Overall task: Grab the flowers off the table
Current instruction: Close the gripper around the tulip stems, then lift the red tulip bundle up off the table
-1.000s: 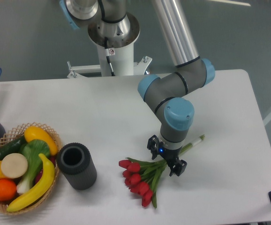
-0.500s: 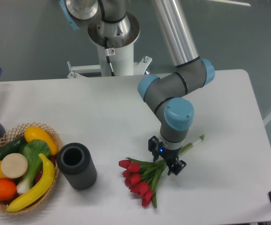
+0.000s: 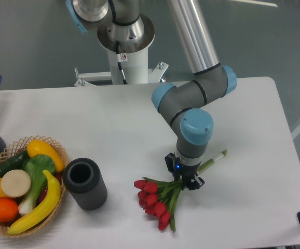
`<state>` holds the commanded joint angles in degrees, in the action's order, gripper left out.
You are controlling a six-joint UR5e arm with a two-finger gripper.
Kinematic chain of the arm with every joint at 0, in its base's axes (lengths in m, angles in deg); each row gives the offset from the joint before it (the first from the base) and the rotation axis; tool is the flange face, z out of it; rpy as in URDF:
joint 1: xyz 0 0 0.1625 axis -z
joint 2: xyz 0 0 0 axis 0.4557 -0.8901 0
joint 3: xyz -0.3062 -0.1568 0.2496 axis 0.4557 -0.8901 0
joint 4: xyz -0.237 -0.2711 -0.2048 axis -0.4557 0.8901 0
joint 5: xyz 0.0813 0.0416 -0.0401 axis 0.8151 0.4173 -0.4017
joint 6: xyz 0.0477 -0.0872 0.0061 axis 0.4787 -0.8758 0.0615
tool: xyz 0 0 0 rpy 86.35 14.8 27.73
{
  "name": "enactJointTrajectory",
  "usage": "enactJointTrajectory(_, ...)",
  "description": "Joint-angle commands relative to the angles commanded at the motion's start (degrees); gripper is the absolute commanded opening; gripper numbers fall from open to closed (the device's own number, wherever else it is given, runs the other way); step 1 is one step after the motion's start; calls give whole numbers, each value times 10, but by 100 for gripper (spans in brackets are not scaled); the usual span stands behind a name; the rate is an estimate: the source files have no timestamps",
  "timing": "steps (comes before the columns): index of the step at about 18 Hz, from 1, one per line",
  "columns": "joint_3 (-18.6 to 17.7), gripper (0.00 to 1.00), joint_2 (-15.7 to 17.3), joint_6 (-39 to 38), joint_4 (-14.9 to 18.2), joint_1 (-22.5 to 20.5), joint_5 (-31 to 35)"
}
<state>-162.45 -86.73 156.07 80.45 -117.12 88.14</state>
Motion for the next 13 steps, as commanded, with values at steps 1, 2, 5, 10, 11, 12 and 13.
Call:
enactJointTrajectory(1,0,29,0,0,0,0,0)
enactJointTrajectory(2,0,29,0,-1,0,0,0)
enactJointTrajectory(5,0,28,1,-4,0,0,0)
enactJointTrajectory(10,5,28,15,-3,1,-1,-3)
enactJointTrajectory(11,6,28,24,-3,2,-1,-5)
enactJointTrajectory(12,6,28,34,-4,3,-2,-10)
enactJointTrajectory(13,6,28,44,-4,3,-2,-21)
